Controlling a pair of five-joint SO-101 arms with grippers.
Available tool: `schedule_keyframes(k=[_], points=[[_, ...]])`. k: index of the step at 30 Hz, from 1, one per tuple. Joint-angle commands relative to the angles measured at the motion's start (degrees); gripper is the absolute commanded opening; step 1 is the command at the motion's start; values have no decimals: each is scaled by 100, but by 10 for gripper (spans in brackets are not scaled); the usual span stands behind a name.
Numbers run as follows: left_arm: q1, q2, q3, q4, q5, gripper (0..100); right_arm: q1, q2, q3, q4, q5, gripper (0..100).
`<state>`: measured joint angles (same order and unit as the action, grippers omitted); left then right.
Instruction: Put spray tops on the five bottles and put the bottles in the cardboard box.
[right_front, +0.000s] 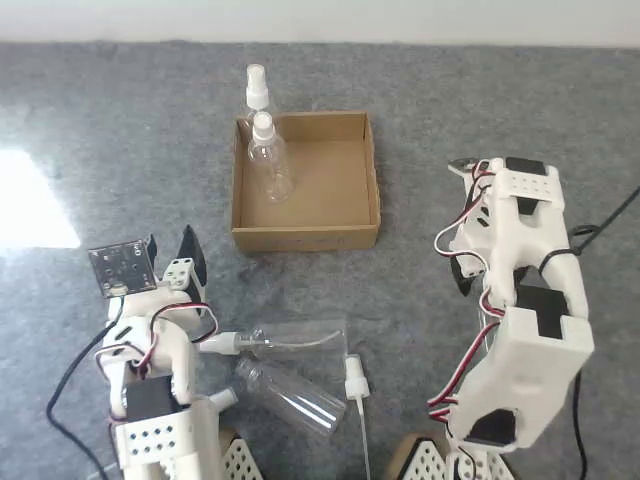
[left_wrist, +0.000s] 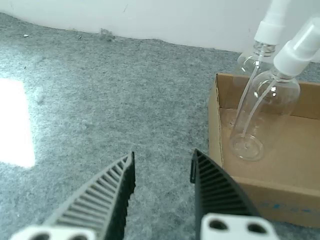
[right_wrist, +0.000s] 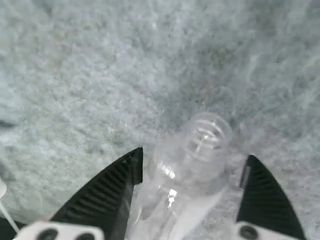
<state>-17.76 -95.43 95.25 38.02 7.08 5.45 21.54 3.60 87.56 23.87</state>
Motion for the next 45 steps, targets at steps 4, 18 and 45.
schedule_keyframes(k=[4, 18, 45], points=[[-18, -26, -48, 0, -53, 174, 84, -145, -387, 321, -62, 324], [-18, -26, -48, 0, -53, 174, 338, -119, -264, 365, -35, 258], [18, -26, 48, -18, -378, 174, -716, -1191, -149, 462, 176, 203]])
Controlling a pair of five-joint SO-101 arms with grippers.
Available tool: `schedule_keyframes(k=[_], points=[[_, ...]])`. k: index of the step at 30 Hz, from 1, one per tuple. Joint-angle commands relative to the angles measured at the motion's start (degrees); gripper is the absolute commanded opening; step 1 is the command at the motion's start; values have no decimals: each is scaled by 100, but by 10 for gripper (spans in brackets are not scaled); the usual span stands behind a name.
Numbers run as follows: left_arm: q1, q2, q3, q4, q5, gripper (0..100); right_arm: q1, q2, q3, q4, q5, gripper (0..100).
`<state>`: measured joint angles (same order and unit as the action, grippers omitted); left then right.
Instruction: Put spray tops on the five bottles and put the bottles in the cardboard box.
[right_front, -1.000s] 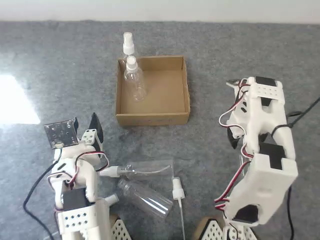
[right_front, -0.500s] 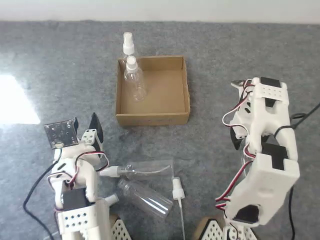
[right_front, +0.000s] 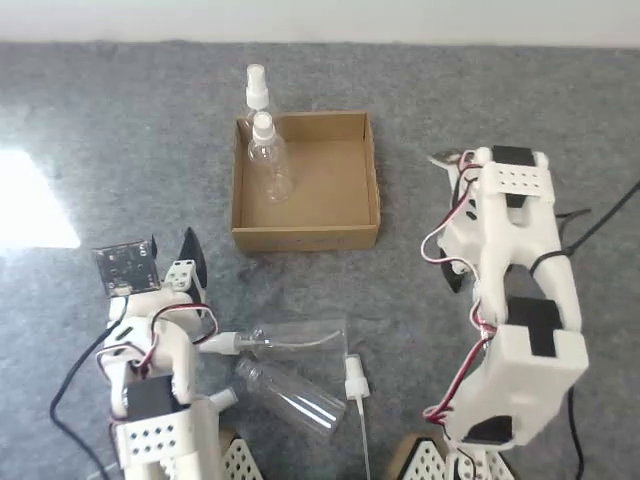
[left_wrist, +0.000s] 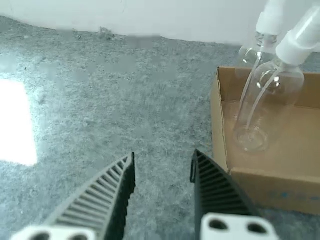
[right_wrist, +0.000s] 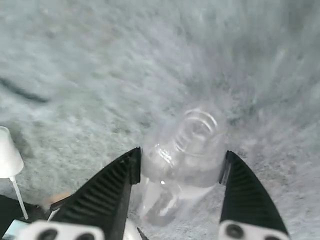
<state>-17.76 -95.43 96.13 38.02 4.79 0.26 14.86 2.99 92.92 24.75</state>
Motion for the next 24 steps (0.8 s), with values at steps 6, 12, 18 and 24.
schedule_keyframes(k=[6, 12, 18, 24], points=[[18, -26, -48, -18, -158, 174, -400, -532, -70, -479, 79, 203], [18, -26, -48, -18, -167, 174, -514, -523, -9, -514, -26, 206], [0, -26, -48, -18, -167, 174, -637, -48, 114, -611, -211, 269], [0, -26, -48, -18, -167, 174, -593, 268, 132, -919, -211, 268]])
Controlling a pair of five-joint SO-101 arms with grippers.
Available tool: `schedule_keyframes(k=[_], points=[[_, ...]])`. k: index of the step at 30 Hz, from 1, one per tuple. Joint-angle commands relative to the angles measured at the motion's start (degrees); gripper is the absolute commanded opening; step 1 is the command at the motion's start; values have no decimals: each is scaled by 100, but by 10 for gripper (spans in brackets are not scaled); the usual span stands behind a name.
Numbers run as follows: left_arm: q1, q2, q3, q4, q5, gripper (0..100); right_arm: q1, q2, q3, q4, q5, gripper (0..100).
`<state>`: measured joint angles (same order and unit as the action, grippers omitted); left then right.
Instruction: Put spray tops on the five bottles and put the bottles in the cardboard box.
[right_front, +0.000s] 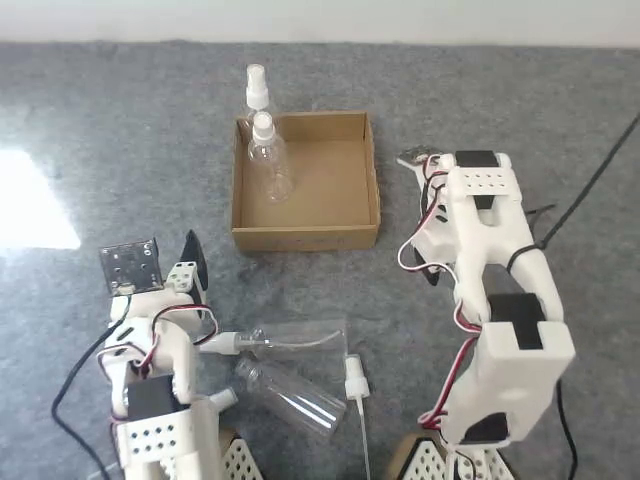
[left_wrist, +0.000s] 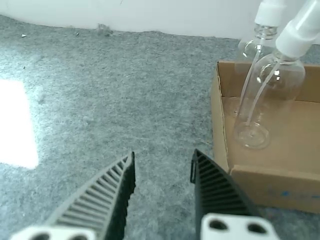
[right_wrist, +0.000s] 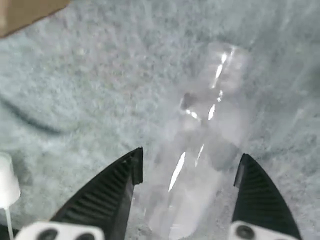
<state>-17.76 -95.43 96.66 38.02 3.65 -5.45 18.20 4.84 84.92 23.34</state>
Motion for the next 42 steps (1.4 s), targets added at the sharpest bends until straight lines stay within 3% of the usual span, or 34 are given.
schedule_keyframes(k=[1, 16, 29, 42], points=[[0, -26, -101, -18, -53, 174, -22, -66, -53, -101, -70, 268], [0, -26, -101, -18, -53, 174, -66, -75, -62, -567, -343, 265], [0, -26, -101, -18, -53, 174, -40, -101, -88, -426, -343, 147], [18, -26, -101, -18, -62, 174, -84, -1824, -53, 409, -360, 129]])
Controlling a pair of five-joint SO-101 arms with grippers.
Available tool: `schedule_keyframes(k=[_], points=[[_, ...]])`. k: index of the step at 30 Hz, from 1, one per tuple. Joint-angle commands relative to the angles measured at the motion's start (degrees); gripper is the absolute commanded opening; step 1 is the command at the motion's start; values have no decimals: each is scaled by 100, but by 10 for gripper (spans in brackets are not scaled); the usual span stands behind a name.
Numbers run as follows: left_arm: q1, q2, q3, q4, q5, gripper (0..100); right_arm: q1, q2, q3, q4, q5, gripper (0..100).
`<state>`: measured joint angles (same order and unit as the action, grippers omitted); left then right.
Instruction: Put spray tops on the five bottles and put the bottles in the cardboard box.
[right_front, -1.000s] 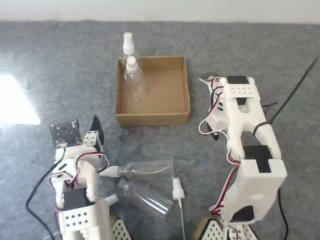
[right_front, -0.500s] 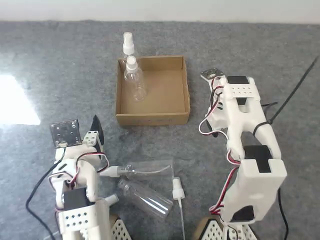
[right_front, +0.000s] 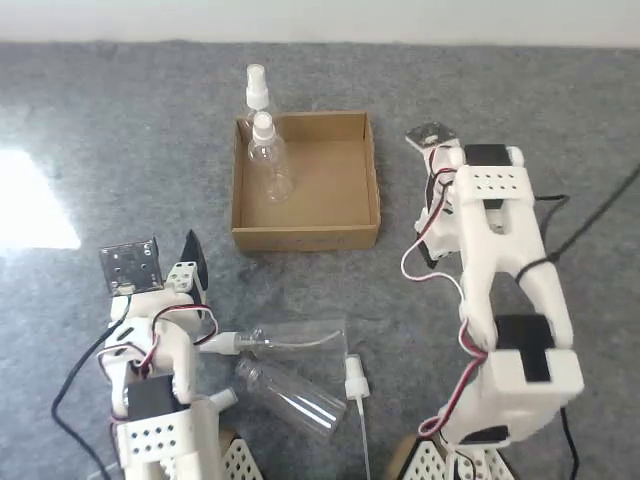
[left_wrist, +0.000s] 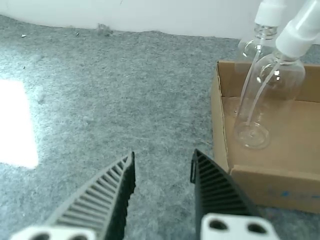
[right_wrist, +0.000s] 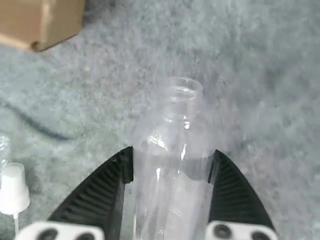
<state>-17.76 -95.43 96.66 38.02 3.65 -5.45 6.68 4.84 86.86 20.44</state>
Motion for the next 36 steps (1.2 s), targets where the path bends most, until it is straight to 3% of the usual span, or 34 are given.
schedule_keyframes(k=[1, 14, 28, 36], points=[[18, -26, -101, -18, -62, 174, -84, -787, -53, 259, -70, 129], [18, -26, -101, -18, -62, 174, -1007, -2527, 554, 31, -879, 128], [9, -26, -101, 18, -70, 174, -971, -4057, 1873, -1130, -879, 84], [26, -26, -303, 545, -615, 174, -954, -5332, 3270, -1842, -870, 84]])
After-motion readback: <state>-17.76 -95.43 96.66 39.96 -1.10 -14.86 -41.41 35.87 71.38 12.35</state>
